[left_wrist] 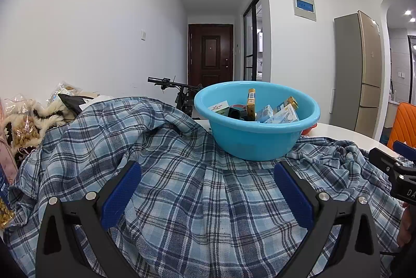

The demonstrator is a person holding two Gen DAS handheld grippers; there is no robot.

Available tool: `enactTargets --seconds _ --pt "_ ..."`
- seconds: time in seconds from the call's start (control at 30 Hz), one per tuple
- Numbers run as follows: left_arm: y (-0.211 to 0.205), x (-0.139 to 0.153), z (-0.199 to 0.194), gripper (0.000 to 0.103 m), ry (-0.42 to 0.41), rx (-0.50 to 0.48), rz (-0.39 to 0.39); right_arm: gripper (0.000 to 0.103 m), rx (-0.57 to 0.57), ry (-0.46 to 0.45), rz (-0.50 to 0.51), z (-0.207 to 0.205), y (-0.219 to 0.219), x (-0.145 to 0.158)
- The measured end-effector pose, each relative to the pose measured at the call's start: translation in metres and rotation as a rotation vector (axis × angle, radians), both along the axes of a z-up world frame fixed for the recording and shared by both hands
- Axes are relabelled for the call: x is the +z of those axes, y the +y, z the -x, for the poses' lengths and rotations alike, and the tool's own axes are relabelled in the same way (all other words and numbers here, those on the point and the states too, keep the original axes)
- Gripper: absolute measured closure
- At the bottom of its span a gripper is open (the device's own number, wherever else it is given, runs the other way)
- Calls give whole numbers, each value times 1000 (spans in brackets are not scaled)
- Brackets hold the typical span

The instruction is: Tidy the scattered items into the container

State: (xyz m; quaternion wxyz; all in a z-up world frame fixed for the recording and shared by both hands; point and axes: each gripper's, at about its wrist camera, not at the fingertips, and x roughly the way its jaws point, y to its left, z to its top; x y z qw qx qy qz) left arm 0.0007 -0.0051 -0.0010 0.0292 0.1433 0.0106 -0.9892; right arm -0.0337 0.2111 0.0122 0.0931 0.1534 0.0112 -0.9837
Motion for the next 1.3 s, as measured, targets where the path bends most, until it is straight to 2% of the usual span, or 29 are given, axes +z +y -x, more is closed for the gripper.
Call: enactTargets --seconds 1.3 --pt "-2 0 0 0 0 25 0 0 0 0 0 0 1 0"
